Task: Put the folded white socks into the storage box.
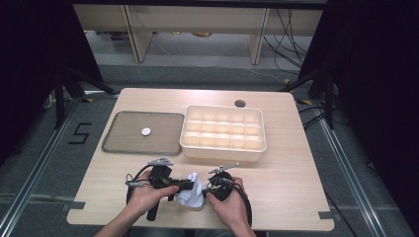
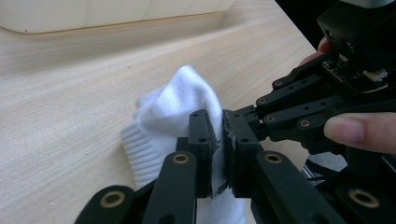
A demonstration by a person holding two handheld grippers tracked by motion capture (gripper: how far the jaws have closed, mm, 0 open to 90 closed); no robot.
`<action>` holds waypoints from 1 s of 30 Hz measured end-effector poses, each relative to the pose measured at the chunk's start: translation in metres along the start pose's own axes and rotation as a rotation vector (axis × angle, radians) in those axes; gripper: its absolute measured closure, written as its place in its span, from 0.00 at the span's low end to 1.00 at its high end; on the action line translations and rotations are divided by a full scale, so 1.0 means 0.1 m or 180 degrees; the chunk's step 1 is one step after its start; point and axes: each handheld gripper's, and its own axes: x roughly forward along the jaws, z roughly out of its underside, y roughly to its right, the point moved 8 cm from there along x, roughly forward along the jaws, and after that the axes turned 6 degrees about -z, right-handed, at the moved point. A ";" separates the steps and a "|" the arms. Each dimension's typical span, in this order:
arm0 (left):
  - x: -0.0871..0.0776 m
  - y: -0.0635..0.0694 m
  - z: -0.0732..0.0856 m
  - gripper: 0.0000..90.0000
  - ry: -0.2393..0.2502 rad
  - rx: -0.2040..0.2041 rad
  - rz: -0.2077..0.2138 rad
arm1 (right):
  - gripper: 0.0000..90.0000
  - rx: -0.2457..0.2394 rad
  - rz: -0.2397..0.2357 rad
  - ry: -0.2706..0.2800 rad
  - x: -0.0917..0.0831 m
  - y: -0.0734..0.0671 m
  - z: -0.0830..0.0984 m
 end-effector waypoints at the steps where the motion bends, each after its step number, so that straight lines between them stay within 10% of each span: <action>1: 0.00 0.00 0.00 0.91 0.0012 0.0001 -0.0036 | 0.99 0.0012 0.0004 -0.0002 0.00 0.00 0.00; 30: 0.06 0.09 -0.01 0.91 -0.0026 0.0093 0.0008 | 0.99 -0.0016 -0.0024 -0.0018 0.02 -0.02 0.00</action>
